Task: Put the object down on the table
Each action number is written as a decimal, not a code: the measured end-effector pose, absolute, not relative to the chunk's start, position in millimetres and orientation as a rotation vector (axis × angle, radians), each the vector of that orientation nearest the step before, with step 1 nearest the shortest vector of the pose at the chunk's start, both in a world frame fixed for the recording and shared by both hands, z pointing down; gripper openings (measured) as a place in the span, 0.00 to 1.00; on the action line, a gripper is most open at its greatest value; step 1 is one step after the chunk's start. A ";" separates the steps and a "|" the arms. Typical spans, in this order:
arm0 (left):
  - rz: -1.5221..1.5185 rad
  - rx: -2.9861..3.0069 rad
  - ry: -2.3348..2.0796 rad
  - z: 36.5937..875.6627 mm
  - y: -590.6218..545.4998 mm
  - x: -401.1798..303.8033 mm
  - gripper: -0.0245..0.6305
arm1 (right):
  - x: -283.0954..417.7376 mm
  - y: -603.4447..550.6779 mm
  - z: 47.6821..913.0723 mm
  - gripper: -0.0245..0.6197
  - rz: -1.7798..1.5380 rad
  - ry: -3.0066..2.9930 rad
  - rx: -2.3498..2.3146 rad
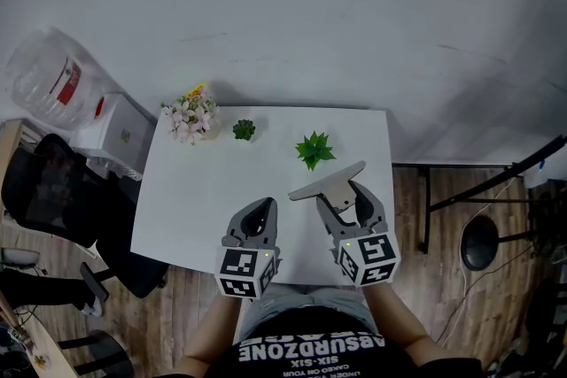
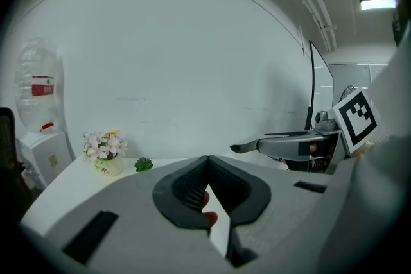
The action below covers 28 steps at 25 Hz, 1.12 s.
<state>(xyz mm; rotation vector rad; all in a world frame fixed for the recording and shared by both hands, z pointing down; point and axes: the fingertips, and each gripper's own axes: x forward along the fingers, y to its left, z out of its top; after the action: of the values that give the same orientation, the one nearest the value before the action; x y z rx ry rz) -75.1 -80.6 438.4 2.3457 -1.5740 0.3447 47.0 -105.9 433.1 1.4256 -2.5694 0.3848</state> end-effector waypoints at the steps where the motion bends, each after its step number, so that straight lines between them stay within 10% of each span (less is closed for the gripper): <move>1: 0.345 2.343 -1.573 440.3 -81.3 -75.4 0.04 | 46.8 -106.8 434.8 0.48 0.387 -2.566 1.425; 28: 0.372 2.318 -1.551 452.9 -101.9 -75.6 0.04 | 44.5 -129.7 459.4 0.48 0.435 -2.526 1.391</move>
<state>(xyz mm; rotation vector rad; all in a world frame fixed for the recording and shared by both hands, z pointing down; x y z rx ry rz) -75.6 -101.9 452.9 2.3182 -1.5511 0.3724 44.5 -129.7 459.4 1.3909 -2.5260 0.4353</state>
